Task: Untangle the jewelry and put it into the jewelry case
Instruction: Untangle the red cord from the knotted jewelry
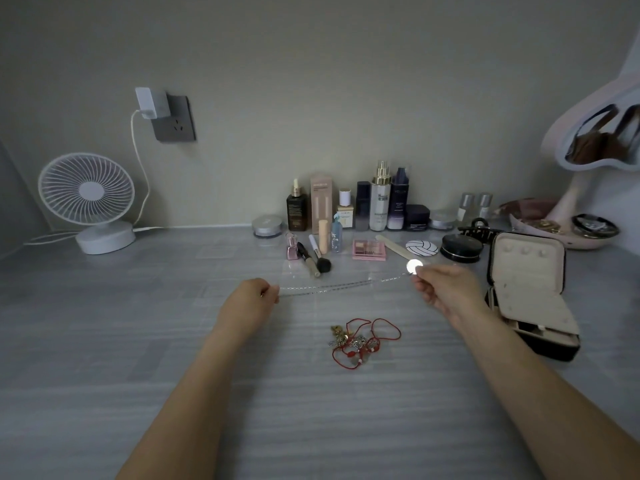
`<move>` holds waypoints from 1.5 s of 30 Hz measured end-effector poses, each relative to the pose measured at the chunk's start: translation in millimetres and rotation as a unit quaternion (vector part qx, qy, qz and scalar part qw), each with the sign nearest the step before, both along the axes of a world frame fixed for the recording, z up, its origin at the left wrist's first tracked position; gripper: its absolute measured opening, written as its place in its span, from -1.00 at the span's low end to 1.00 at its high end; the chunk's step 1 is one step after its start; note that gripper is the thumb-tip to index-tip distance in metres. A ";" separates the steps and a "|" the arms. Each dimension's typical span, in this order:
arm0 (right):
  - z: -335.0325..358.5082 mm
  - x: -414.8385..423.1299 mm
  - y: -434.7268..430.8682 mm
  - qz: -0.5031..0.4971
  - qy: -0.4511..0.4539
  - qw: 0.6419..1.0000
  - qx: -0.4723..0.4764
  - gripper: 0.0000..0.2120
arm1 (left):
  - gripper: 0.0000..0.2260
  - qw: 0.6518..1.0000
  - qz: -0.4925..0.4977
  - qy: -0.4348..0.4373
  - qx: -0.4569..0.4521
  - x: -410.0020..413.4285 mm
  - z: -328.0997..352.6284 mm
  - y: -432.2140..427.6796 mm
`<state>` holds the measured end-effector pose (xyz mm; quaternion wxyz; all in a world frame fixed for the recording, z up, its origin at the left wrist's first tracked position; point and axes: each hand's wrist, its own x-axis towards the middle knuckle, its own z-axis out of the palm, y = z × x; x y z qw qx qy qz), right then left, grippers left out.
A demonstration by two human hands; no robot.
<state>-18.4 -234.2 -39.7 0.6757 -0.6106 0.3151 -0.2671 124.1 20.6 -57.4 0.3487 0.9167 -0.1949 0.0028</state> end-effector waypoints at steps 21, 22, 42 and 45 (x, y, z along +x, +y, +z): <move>-14.7 -8.3 6.0 0.059 0.227 0.870 -0.434 -0.82 | -0.80 0.989 0.009 -0.119 0.092 -24.9 5.3 -12.9; -14.6 -8.6 13.8 0.085 0.201 0.865 -0.452 -0.85 | -0.86 0.992 -0.044 -0.094 0.072 -30.1 5.9 -18.2; -1.5 -23.6 53.7 0.394 0.177 0.731 -0.528 -0.85 | -0.79 0.947 -0.306 0.045 0.086 -72.0 26.6 -34.8; -3.0 -22.4 54.2 0.389 0.180 0.727 -0.536 -0.79 | -0.74 0.926 -0.332 0.029 0.178 -77.8 22.6 -36.5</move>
